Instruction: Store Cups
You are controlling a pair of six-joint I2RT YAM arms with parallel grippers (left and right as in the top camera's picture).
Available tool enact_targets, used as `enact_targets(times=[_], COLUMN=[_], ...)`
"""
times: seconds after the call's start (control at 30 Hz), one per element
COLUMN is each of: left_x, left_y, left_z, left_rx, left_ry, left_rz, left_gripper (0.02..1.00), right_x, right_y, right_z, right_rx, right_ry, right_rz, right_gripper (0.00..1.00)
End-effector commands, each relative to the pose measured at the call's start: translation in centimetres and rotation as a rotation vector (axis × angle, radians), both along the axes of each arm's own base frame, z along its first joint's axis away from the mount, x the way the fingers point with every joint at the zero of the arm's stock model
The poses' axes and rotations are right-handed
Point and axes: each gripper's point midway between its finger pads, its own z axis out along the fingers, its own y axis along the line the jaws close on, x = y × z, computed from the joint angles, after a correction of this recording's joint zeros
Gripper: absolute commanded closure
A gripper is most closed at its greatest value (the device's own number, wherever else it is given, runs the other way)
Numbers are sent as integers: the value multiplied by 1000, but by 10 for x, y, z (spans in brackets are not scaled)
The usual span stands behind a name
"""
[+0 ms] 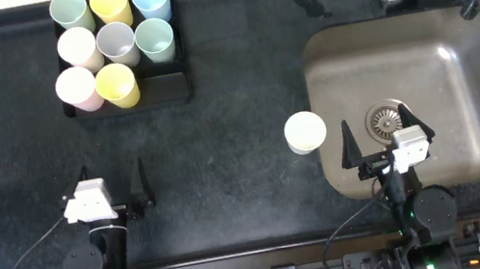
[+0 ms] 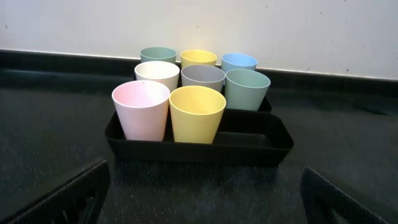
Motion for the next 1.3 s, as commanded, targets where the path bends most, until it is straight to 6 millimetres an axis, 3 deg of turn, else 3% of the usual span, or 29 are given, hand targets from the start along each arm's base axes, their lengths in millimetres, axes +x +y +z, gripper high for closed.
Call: enact_targets(times=[0.03,1.13,1.3], left_x=[-1,-1,-1], left_y=[-2,-2,-2], left_z=[1,1,1], left_rx=[16,16,16], left_ry=[-7,-7,-7], left_rz=[-15,-15,-15], left_gripper=[18,18,18], right_x=[0,-1,-1], right_y=[2,6,6], right_z=[-3,-1,9], right_rx=[0,41,71], right_ry=[-2,-2,14], right_rz=[7,32,31], right_gripper=[7,5,7])
